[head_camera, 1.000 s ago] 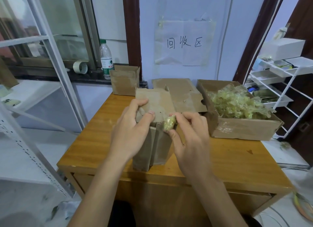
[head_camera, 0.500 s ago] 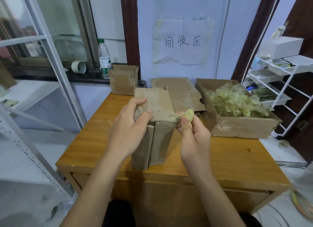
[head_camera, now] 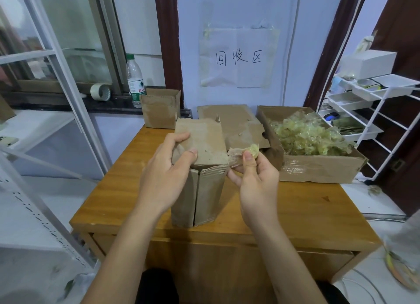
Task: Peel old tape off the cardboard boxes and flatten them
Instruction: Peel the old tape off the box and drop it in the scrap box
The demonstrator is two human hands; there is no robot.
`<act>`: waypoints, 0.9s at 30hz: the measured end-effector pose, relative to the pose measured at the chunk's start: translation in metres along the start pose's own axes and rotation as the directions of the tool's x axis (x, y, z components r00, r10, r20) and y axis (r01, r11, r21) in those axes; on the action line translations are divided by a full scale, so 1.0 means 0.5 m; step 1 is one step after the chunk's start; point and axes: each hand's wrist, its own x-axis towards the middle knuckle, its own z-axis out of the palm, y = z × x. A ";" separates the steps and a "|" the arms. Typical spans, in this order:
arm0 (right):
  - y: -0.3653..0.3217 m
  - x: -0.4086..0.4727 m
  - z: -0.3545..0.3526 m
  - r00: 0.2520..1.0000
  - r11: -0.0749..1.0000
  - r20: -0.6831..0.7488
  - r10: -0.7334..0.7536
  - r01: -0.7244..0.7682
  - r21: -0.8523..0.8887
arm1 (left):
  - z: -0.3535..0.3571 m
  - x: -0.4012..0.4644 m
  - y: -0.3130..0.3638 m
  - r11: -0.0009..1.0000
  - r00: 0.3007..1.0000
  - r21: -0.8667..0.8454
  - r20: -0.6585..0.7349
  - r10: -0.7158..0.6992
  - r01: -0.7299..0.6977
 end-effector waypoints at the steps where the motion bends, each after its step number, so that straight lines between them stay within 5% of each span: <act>1: -0.001 -0.001 0.000 1.000 1.000 -0.011 0.013 -0.013 0.018 | 0.000 0.000 0.001 1.000 1.000 0.001 0.006 0.001 -0.001; 8: -0.003 -0.005 0.000 0.965 0.970 -0.107 -0.240 0.235 -0.060 | 0.002 0.002 0.002 1.000 1.000 0.013 0.020 0.001 -0.001; 13: 0.043 0.004 -0.009 0.815 0.765 0.010 -0.580 0.549 -0.336 | -0.001 0.002 0.003 1.000 1.000 0.009 0.016 -0.003 0.003; 21: 0.038 -0.017 -0.041 0.853 0.782 0.318 -0.414 0.512 -0.355 | -0.012 0.008 -0.002 0.998 1.000 -0.058 0.021 -0.021 0.022; 27: 0.040 -0.011 -0.035 0.724 0.617 0.396 -0.565 0.690 -0.379 | -0.030 0.022 -0.001 0.979 0.997 -0.198 0.070 -0.036 0.050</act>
